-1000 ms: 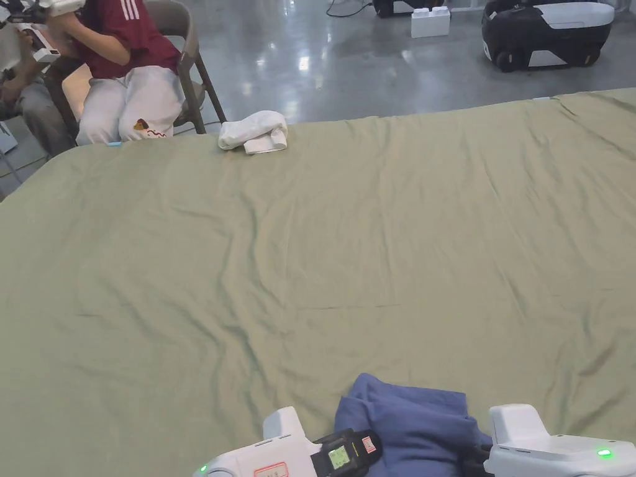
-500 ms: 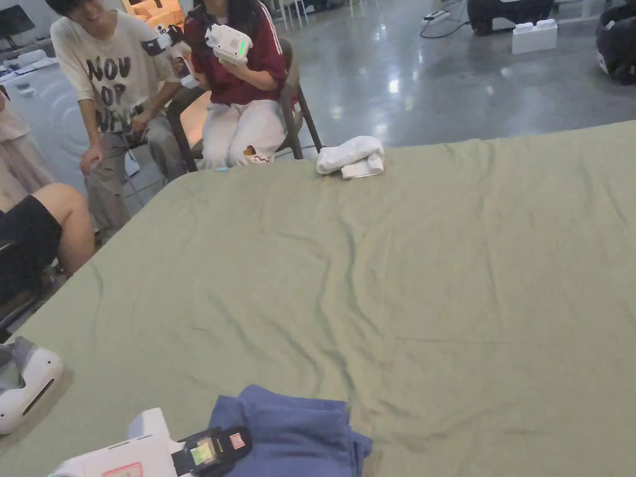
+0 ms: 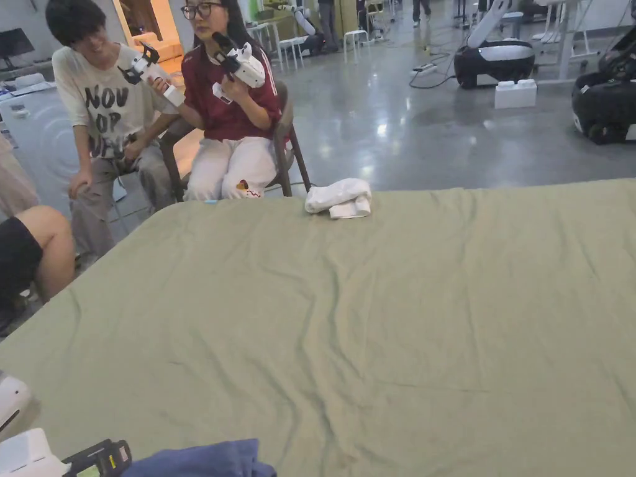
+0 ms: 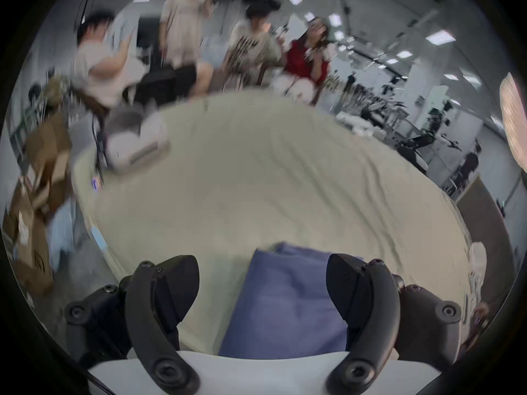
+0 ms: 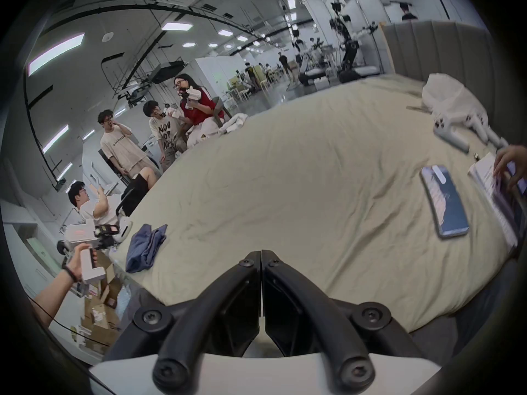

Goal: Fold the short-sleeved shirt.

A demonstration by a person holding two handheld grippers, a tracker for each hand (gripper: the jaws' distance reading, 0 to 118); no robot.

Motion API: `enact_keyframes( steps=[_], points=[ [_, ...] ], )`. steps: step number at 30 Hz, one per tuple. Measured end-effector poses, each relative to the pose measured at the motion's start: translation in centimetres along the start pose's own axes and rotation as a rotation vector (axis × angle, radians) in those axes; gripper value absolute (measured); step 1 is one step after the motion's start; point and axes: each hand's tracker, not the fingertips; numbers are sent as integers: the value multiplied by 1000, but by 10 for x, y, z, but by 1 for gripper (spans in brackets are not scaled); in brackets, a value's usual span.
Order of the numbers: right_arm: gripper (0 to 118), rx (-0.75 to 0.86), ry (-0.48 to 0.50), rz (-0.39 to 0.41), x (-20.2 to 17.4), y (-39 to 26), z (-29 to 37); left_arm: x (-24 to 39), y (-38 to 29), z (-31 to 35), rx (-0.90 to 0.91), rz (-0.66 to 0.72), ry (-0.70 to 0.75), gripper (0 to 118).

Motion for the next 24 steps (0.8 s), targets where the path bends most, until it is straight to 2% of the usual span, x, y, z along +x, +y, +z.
enact_keyframes(
  steps=[4, 9, 11, 13, 14, 18, 19, 21, 22, 24],
  points=[
    [0, 132, -59, 75, -10, 13, 16, 60, -10, 82, 268, -122, -116, 88],
    [0, 303, -109, 249, -34, 38, 43, 149, -38, 172, 547, -267, -235, 82],
    [0, 363, -138, 302, -45, 44, 55, 161, -45, 183, 589, -287, -264, 79],
    [0, 394, -155, 318, -49, 49, 63, 180, -54, 198, 621, -346, -289, 67],
    [0, 405, -158, 322, -52, 50, 66, 191, -59, 206, 631, -383, -280, 57],
    [0, 439, -180, 321, -55, 51, 74, 211, -67, 218, 631, -516, -288, 47],
    [0, 444, -181, 316, -55, 50, 75, 212, -67, 219, 624, -505, -306, 41],
    [0, 451, -184, 297, -50, 49, 74, 212, -69, 223, 622, -477, -323, 11],
    [0, 451, -189, 291, -50, 48, 75, 211, -70, 224, 623, -471, -329, 0],
    [0, 462, -195, 284, -51, 45, 80, 209, -67, 227, 637, -442, -326, 0]
  ],
)
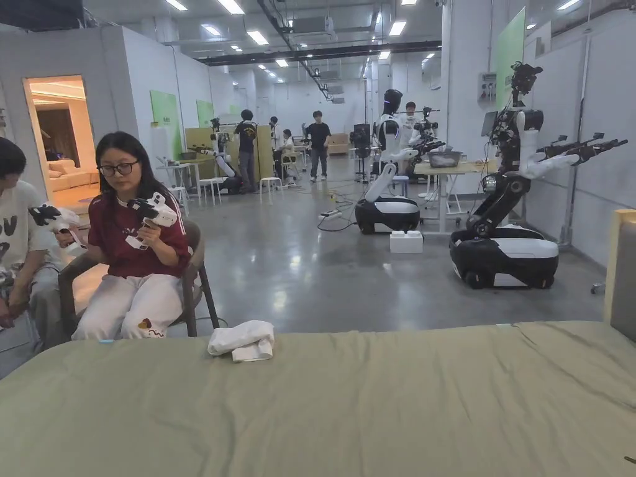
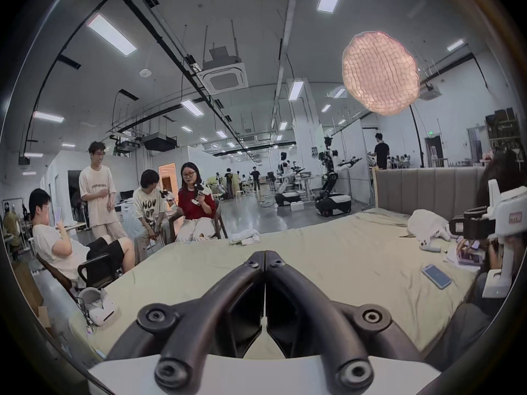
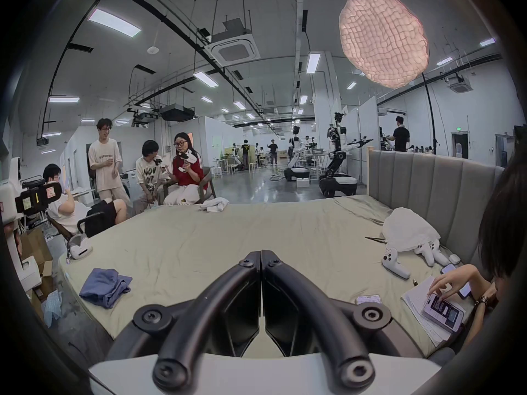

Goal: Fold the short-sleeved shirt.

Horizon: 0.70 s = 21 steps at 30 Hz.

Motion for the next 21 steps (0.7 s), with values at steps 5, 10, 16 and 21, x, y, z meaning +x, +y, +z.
enact_keyframes(
  steps=[5, 10, 16, 21],
  points=[
    [0, 26, -1, -12, 1, 2, 6, -7, 1, 2, 10, 42, 16, 0],
    [0, 43, 3, -12, 0, 6, 9, -13, 1, 3, 21, 98, 31, 0],
    [37, 70, 22, -3, -2, 15, 12, -18, 3, 2, 24, 138, 40, 54],
    [98, 109, 17, 8, -5, 20, 12, -19, 4, 0, 29, 125, 52, 115]
  ],
)
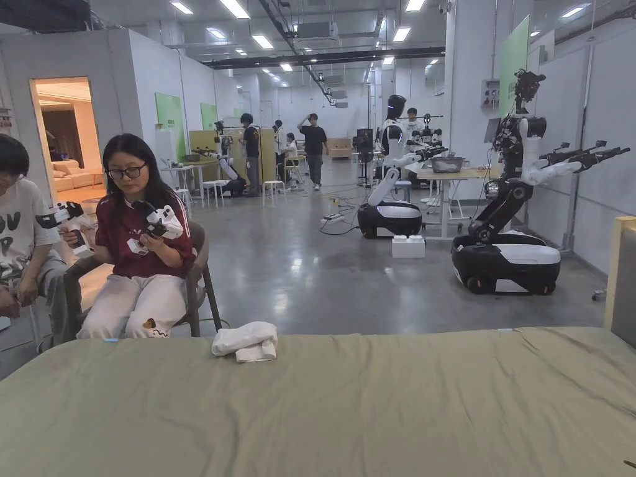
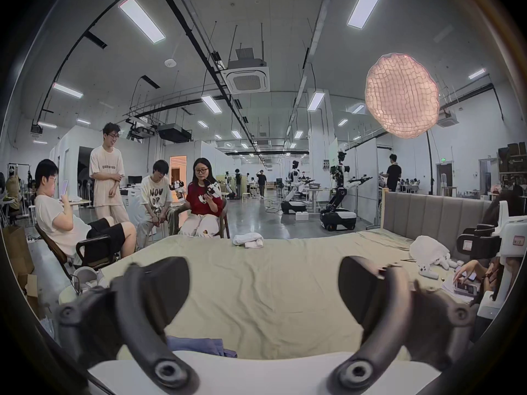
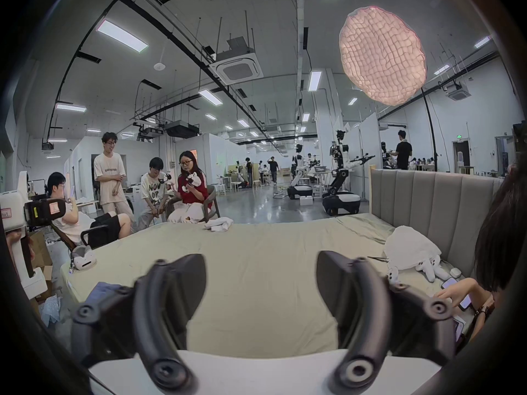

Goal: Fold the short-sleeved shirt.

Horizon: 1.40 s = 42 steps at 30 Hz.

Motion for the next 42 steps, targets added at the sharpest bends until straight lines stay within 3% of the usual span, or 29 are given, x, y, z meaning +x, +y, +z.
enact_keyframes(
  steps=[2, 5, 12, 25, 29, 32, 34, 36, 41, 42],
  points=[
    [101, 6, -12, 6, -1, 1, -3, 2, 1, 2, 8, -8, 4, 116],
    [118, 15, -29, 5, 0, 2, -8, 4, 2, 0, 20, -17, 12, 118],
    [118, 22, -33, -33, 5, 2, -9, 6, 5, -2, 22, -16, -1, 118],
    [118, -45, -84, -5, 1, 5, -13, 8, 2, -7, 1, -20, 14, 118],
    [118, -50, -111, -66, 1, 12, -17, 6, 2, -10, -27, -6, 29, 118],
    [118, -83, -210, -157, -5, 24, -20, 5, 0, -12, -61, 14, 41, 118],
    [118, -118, -258, -170, -12, 32, -20, 5, 0, -12, -68, 26, 39, 118],
    [118, -150, -234, -167, -16, 39, -20, 5, 0, -12, -72, 35, 32, 118],
    [118, -229, -192, -321, -21, 49, -16, 10, 2, -12, -83, 46, 10, 118],
    [118, -235, -194, -317, -21, 52, -15, 12, 2, -11, -83, 48, 5, 118]
  ],
)
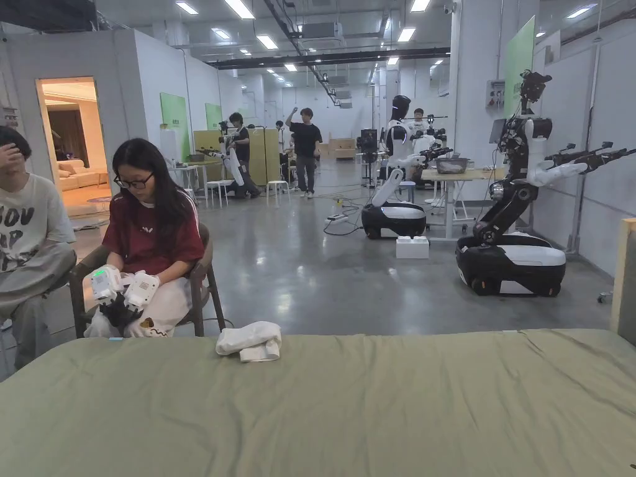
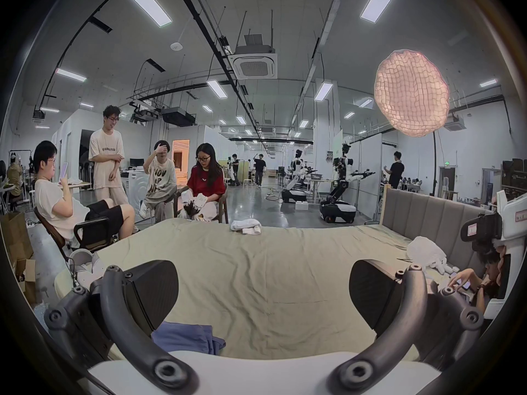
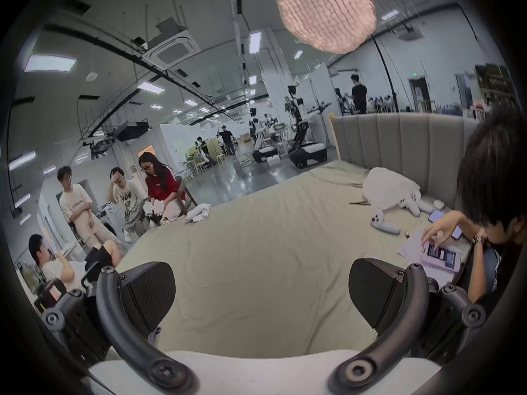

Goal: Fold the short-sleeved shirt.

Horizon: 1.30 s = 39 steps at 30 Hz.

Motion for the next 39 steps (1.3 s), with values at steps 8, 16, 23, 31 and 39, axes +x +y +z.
enact_keyframes(
  steps=[8, 16, 23, 31, 39],
  points=[
    [118, 97, 20, 132, -5, 4, 8, 5, 4, 6, 8, -10, -21, 118],
    [118, 60, 69, 130, -2, 1, 8, 4, 5, 7, 17, -4, -23, 118],
    [118, 61, 37, 182, -10, -4, 11, 2, 8, 9, 27, 6, -19, 118],
    [118, 41, 50, 189, -14, -2, 4, 4, 8, 9, 26, -4, -23, 118],
    [118, 18, 163, 111, -4, -9, -6, 4, 9, 8, 35, 13, -36, 118]
  ],
)
